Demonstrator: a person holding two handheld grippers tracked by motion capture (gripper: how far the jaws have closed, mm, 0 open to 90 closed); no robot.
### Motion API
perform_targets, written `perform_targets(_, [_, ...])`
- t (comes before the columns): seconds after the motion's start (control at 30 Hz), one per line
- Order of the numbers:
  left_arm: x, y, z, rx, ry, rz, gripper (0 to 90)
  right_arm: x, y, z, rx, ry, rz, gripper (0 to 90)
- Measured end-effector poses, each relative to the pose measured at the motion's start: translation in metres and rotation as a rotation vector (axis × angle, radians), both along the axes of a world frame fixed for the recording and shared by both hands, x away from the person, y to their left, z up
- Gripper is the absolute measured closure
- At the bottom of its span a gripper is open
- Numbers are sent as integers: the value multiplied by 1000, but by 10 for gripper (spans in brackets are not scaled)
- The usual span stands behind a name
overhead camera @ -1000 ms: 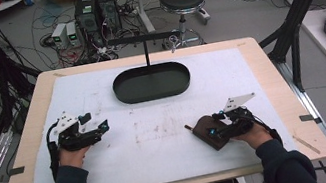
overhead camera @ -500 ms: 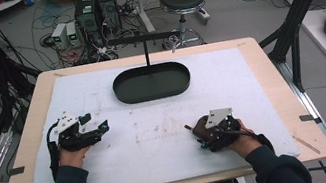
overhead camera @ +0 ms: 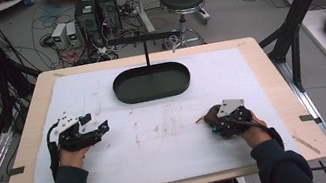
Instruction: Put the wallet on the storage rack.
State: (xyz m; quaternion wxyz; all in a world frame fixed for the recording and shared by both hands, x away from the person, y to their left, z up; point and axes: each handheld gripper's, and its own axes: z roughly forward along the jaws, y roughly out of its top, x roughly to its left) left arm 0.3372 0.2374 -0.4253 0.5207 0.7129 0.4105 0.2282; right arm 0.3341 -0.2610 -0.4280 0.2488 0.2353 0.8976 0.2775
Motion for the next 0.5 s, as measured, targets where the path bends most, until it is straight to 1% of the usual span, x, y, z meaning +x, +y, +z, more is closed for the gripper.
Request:
perform_targets(0.03, [0, 0, 0, -1, -2, 1, 235, 0, -3, 0, -3, -10, -27, 397])
perform_targets(0.07, [0, 0, 0, -2, -2, 1, 235, 0, -4, 0, 8, -8, -62, 374])
perform_targets(0.13, [0, 1, 0, -2, -2, 5, 235, -2, -7, 2, 40, -17, -101, 276])
perform_targets(0.17, [0, 1, 0, -3, -2, 5, 236, -7, -7, 5, 43, -46, -113, 256])
perform_targets(0.2, [0, 1, 0, -4, -3, 4, 236, -7, -7, 5, 43, -46, -113, 229])
perform_targets(0.23, [0, 1, 0, -4, -3, 4, 236, -10, -6, 5, 19, -61, -120, 190])
perform_targets(0.27, [0, 1, 0, -3, -4, 2, 236, -11, -6, 3, -5, -68, -138, 187])
perform_targets(0.3, [0, 1, 0, -2, -4, 2, 236, -12, -5, 0, -26, -61, -160, 186])
perform_targets(0.33, [0, 0, 0, -3, -4, 2, 236, -12, -4, -4, -56, -42, -174, 187])
perform_targets(0.37, [0, 0, 0, -2, -4, 2, 237, -10, -4, -9, -71, -21, -178, 175])
perform_targets(0.4, [0, 0, 0, -4, -3, 1, 237, -10, -5, -9, -65, -18, -176, 175])
perform_targets(0.43, [0, 0, 0, -4, -2, 1, 237, -9, -6, -9, -57, -1, -177, 175])
perform_targets(0.5, [0, 0, 0, -2, -3, -2, 237, -6, -6, -8, -59, 7, -172, 183])
